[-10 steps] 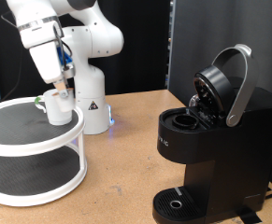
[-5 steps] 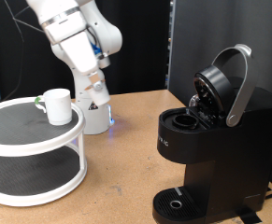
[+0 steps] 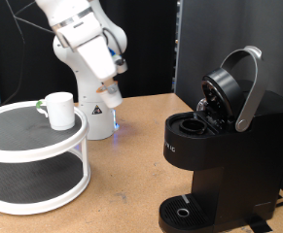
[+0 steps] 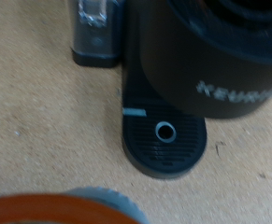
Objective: Make a cup of coffee with the keurig machine
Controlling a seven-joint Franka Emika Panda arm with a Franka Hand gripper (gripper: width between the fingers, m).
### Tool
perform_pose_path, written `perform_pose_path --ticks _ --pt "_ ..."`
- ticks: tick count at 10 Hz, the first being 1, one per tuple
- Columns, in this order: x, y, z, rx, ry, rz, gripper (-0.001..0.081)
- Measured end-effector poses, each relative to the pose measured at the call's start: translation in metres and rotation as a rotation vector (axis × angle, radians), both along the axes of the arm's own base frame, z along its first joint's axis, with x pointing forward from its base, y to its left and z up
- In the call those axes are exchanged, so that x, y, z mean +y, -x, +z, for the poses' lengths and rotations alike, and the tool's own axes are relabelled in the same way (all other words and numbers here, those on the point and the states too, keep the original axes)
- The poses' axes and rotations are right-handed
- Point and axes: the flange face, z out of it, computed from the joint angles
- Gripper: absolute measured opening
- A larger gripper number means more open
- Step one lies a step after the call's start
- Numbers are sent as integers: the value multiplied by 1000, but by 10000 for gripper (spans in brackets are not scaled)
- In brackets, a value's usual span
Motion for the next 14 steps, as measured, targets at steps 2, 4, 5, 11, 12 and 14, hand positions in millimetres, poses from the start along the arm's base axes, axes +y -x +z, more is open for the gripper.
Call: perform_pose_path --ticks 2,4,5,11,12,14 --pt "12 -19 14 1 -29 -7 407" --pt "22 -38 29 -12 -52 -11 407" --pt "27 -47 36 -13 -55 -4 407" --pt "39 -85 55 -20 -52 -45 407" --pt "39 -85 55 -20 -52 -43 407" --pt "42 -85 49 -8 -51 -39 407"
